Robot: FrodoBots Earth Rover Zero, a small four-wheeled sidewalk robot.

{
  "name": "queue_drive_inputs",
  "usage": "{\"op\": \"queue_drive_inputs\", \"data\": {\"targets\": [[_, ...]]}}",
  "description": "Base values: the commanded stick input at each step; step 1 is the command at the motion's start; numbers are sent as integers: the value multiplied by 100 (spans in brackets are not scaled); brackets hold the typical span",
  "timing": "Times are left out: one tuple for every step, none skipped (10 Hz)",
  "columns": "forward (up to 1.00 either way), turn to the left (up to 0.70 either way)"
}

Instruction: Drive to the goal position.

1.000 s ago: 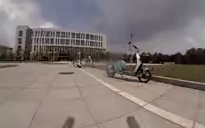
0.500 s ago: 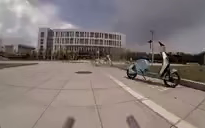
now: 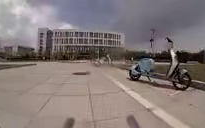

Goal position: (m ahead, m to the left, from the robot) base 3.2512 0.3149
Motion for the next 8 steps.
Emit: {"op": "queue_drive_inputs", "data": {"targets": [[70, 0], [70, 0], [70, 1], [70, 3], [70, 25], [70, 35], [70, 35], [70, 35]]}}
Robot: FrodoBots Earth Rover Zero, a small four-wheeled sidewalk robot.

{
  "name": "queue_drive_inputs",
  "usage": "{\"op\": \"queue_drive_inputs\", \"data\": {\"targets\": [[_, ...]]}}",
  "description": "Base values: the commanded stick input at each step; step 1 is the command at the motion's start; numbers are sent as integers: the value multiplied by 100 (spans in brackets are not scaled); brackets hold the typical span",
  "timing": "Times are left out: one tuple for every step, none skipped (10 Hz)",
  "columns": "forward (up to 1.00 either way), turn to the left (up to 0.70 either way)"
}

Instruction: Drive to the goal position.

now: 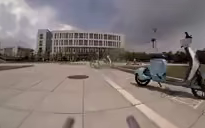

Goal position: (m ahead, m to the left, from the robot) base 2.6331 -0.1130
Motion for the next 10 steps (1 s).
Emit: {"op": "queue_drive_inputs", "data": {"targets": [[70, 35], [70, 35], [70, 35], [70, 25], [70, 0], [70, 0], [70, 0], [70, 0], [5, 0], [5, 0]]}}
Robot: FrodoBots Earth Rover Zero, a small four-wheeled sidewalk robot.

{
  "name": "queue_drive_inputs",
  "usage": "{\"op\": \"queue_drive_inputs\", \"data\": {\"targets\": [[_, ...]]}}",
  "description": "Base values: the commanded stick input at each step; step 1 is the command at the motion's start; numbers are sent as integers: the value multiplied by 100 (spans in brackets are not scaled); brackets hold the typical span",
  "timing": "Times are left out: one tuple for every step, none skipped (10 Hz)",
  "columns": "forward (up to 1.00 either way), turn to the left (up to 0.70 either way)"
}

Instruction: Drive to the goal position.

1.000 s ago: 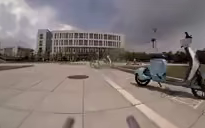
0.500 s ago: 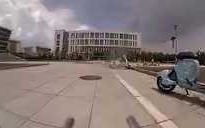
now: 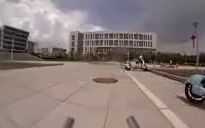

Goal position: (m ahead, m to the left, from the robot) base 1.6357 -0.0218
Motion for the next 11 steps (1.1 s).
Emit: {"op": "queue_drive_inputs", "data": {"targets": [[5, 0], [5, 0], [5, 0], [5, 0], [5, 0], [5, 0], [5, 0], [5, 0], [5, 0], [5, 0], [5, 0]]}}
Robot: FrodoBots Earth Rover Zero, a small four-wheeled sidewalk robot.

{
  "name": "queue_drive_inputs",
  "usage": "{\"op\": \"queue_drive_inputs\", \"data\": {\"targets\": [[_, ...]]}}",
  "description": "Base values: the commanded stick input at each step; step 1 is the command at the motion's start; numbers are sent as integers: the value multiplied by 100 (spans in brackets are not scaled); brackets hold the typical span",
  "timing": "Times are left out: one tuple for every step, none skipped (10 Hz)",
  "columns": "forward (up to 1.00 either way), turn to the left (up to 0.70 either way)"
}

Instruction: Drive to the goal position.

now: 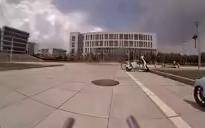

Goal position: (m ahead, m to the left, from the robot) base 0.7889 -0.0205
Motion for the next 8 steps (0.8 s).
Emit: {"op": "queue_drive_inputs", "data": {"targets": [[5, 0], [5, 0], [5, 0], [5, 0], [5, 0], [5, 0], [5, 0], [5, 0]]}}
